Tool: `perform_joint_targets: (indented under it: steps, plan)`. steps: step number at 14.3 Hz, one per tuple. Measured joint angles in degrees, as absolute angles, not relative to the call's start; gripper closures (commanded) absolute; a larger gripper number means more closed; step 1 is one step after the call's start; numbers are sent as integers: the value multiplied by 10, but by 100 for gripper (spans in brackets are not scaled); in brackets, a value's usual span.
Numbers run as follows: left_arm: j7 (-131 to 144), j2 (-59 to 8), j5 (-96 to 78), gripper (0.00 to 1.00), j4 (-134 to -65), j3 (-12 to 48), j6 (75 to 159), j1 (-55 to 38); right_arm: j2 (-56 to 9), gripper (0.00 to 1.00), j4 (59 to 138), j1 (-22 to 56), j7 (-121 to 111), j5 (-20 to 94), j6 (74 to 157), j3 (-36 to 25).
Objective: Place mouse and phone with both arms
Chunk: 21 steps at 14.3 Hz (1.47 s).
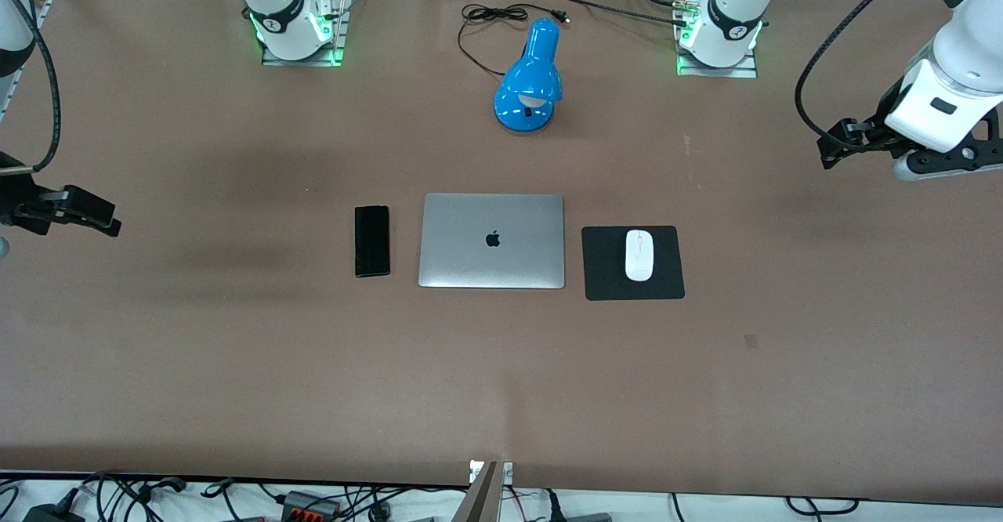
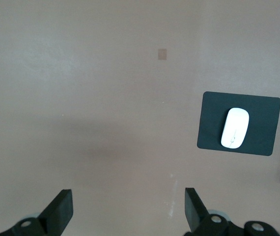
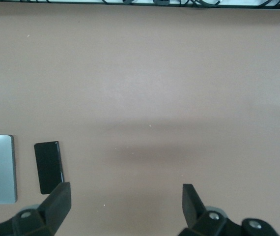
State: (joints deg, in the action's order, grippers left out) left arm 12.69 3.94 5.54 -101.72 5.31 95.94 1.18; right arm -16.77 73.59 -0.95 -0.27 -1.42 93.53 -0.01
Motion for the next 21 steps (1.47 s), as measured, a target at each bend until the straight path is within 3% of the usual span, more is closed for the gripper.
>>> perform_joint_targets:
  steps: [3,9,21]
  plan:
    - [126,40,45,0,-1006,54,941,4,-149,0,775,-10,-3,-14,941,0]
    - [125,38,20,0,-991,52,937,3,-41,0,938,-16,-6,-14,991,0]
    - [109,34,20,0,-986,51,932,5,-27,0,950,-17,-12,-14,1001,0]
